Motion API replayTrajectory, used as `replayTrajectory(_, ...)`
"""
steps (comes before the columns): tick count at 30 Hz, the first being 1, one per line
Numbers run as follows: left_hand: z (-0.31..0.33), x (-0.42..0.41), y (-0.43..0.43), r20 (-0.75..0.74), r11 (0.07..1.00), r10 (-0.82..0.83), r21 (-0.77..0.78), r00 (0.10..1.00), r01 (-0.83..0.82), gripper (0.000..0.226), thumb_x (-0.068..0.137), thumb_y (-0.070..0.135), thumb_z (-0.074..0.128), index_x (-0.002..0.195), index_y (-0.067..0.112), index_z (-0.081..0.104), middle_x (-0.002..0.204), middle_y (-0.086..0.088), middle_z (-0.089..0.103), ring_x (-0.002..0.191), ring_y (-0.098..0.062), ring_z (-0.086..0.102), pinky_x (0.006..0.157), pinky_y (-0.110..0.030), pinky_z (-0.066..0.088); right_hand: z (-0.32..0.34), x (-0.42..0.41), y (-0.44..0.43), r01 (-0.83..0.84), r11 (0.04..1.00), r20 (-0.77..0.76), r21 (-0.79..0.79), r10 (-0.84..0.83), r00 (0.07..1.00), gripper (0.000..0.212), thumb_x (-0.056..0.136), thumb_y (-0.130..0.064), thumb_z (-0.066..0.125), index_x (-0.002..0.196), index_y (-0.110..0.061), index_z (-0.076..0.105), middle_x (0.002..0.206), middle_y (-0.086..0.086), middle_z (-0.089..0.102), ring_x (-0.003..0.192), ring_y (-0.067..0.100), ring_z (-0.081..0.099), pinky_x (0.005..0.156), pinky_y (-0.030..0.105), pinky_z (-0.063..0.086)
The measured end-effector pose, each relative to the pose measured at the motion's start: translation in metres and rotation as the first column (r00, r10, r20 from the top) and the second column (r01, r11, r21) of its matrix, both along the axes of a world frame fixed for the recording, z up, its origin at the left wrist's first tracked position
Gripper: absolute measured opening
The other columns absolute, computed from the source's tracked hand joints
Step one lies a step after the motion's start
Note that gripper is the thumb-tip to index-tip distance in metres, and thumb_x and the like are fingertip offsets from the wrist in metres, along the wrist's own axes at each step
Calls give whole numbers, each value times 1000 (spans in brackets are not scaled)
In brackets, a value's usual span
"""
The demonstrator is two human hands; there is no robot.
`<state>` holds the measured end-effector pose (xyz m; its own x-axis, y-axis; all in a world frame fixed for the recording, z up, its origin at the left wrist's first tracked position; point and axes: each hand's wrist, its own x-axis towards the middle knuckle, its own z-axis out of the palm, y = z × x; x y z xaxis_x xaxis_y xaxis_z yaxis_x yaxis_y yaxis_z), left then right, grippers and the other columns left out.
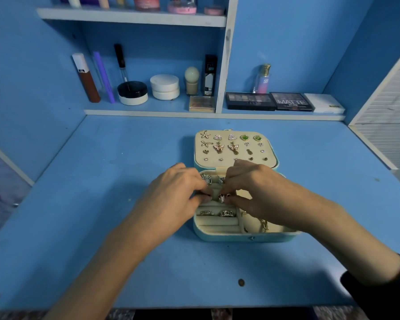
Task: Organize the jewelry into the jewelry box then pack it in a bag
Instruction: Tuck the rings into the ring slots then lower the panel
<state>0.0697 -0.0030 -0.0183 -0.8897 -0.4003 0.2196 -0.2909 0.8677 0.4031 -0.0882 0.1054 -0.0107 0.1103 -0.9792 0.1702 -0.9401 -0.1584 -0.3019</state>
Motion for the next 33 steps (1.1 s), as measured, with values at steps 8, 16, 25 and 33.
replayTrajectory(8,10,-2,-6,-64,985,81,155,995,-70,13,87,24,67,95,23,76,72,17,59,69,13,50,67,-2,31,3,-3,4,199,977,189,-74,-182,965,11,82,-14,68,90,-16,76,73,-14,61,66,-5,50,66,6,35)
replayTrajectory(16,4,-15,-14,41,995,87,-62,995,-84,24,89,33,62,109,24,71,109,11,62,91,-7,34,80,-20,33,7,-4,-13,256,966,111,-26,-252,961,14,82,-16,70,94,-13,76,75,-2,56,75,9,44,66,12,31)
replayTrajectory(25,2,-12,-16,92,991,80,-117,993,-69,24,89,43,59,104,31,73,107,17,55,93,-3,27,73,-19,26,10,-5,-15,233,972,122,32,-235,964,6,76,-12,75,83,-12,76,75,-6,56,69,2,44,66,5,32)
replayTrajectory(33,2,-12,-15,90,990,88,-117,992,-77,25,89,43,58,107,32,72,107,18,53,93,-3,27,72,-19,25,7,0,-13,275,961,114,29,-276,954,5,80,-14,72,82,-9,74,76,-7,53,73,9,44,66,7,33)
